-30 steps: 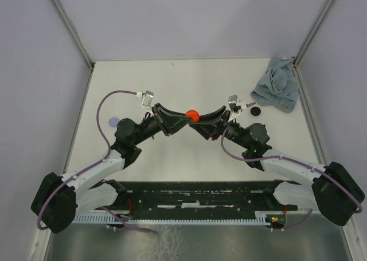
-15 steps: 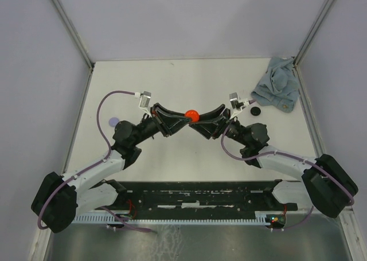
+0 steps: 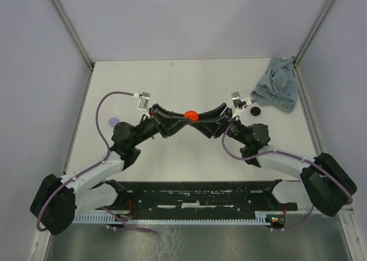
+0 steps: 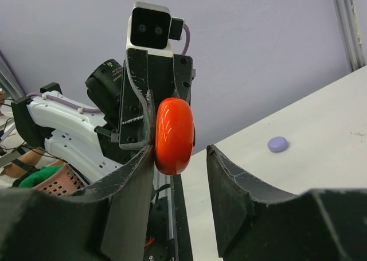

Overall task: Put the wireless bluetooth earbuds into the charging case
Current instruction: Adjust the charging case.

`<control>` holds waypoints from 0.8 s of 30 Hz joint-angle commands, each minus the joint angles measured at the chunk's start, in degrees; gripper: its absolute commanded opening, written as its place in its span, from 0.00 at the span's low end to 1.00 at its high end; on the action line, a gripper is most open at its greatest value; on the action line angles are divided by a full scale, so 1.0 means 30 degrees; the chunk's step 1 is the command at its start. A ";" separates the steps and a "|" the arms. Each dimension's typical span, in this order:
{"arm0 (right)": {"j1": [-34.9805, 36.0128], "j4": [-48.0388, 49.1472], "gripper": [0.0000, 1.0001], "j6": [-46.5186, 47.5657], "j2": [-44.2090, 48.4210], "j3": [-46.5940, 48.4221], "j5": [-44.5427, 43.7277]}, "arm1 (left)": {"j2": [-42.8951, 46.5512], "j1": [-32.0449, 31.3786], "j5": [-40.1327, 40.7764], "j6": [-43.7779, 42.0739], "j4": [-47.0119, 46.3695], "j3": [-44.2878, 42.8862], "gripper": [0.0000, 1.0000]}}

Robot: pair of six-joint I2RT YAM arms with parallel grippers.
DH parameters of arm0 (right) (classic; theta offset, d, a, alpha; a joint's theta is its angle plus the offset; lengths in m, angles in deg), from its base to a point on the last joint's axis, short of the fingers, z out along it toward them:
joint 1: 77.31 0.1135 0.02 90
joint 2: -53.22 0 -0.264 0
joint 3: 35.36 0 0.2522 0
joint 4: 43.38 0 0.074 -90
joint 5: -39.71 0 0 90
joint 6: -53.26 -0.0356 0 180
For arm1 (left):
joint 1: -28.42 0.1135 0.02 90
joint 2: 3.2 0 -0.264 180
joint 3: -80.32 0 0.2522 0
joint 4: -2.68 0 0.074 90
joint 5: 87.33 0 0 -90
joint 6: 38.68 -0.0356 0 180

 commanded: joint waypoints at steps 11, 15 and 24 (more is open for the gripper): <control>-0.0729 0.2500 0.19 -0.1257 -0.0688 0.1234 0.1590 | 0.0860 -0.0082 -0.0956 -0.1087 0.1037 -0.0187 0.45; -0.1108 0.1116 0.13 -0.1140 -0.0216 0.1678 0.2883 | 0.1454 0.0036 -0.1216 -0.2375 0.3056 -0.0685 0.62; -0.1236 -0.7415 0.10 0.2392 0.2287 0.3221 0.5410 | 0.1558 0.0517 -0.3210 -0.5775 1.0106 -0.4018 0.73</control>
